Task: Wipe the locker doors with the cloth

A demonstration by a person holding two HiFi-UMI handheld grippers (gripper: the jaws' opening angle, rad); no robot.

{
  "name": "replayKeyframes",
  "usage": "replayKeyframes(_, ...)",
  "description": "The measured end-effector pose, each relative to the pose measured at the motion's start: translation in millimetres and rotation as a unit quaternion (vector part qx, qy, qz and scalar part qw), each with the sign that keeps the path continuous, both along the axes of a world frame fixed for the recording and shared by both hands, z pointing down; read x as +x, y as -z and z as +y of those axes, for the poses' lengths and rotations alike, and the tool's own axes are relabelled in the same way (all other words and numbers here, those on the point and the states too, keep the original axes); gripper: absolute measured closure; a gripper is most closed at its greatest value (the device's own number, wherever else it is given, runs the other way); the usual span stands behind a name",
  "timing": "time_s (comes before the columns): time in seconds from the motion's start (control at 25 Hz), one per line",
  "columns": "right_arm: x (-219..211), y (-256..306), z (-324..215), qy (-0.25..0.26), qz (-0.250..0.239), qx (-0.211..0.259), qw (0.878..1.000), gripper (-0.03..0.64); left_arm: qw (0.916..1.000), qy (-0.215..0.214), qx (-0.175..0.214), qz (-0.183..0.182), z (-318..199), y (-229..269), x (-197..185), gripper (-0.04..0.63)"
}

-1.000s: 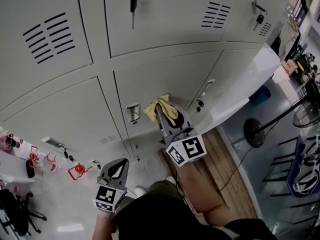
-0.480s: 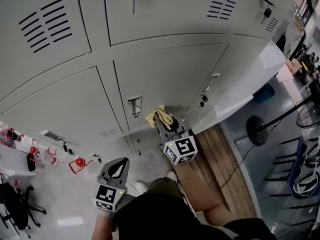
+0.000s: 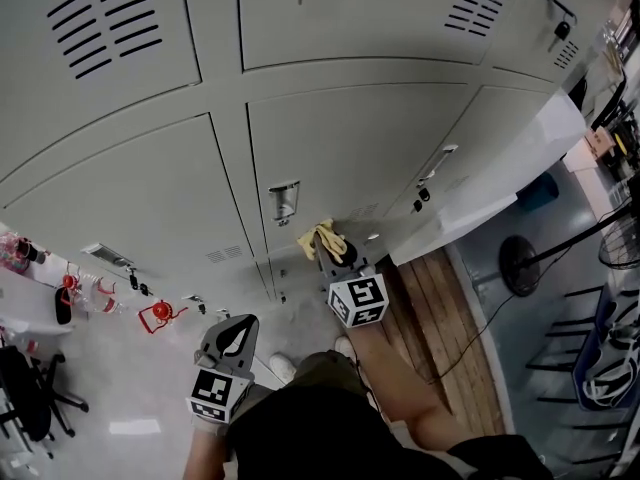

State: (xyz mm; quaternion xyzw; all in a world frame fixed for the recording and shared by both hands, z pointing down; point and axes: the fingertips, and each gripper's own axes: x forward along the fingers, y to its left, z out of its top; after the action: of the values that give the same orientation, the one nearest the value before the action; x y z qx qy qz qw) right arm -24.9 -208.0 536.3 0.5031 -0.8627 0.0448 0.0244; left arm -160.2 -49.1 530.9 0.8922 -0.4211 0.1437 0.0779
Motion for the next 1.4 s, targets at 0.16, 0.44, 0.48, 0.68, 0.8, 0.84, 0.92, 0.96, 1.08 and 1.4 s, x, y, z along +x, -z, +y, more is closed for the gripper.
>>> replayKeyframes(0.16, -5.6, -13.9, 0.8, 0.006, 0.010, -0.011, 1.000, 0.525, 0.9999, 0.012, -0.002, 0.003, 2.1, -1.4, -4.1, 0.584)
replayKeyframes(0.44, -18.3, -24.8, 3.9, 0.018, 0.019, -0.020, 0.999, 0.525, 0.9994, 0.033, -0.004, 0.007, 5.8, -2.5, -13.7, 0.584)
replayKeyframes(0.48, -20.7, -25.5, 4.3, 0.021, 0.020, -0.021, 0.999, 0.525, 0.9993, 0.036, -0.003, 0.008, 6.2, -2.2, -14.7, 0.584)
replayKeyframes(0.68, -30.5, -24.4, 6.3, 0.031, 0.018, -0.027, 0.999, 0.525, 0.9988, 0.047, 0.000, 0.011, 6.3, 0.0, -19.1, 0.584)
replayKeyframes(0.8, -36.6, -18.9, 7.6, 0.038, 0.014, -0.025, 0.999, 0.525, 0.9987, 0.049, 0.002, 0.012, 6.4, 0.7, -19.4, 0.584)
replayKeyframes(0.84, -38.6, -16.4, 8.2, 0.039, 0.013, -0.023, 0.999, 0.525, 0.9987, 0.049, 0.003, 0.012, 6.5, 1.0, -19.5, 0.584)
replayKeyframes(0.92, -41.6, -10.6, 9.3, 0.041, 0.008, -0.021, 0.999, 0.525, 0.9987, 0.050, 0.004, 0.012, 6.7, 2.2, -20.0, 0.584)
replayKeyframes(0.96, -42.4, -7.2, 9.8, 0.042, 0.006, -0.019, 0.999, 0.525, 0.9986, 0.050, 0.006, 0.012, 6.7, 3.2, -20.4, 0.584)
replayKeyframes(1.08, -42.9, 5.6, 10.5, 0.039, 0.001, -0.010, 0.999, 0.525, 0.9985, 0.051, 0.009, 0.014, 6.1, 6.1, -21.1, 0.584)
replayKeyframes(1.4, -38.1, 58.6, 11.4, 0.029, -0.017, 0.040, 0.999, 0.525, 0.9986, 0.046, 0.020, 0.015, 3.2, 12.7, -19.3, 0.584)
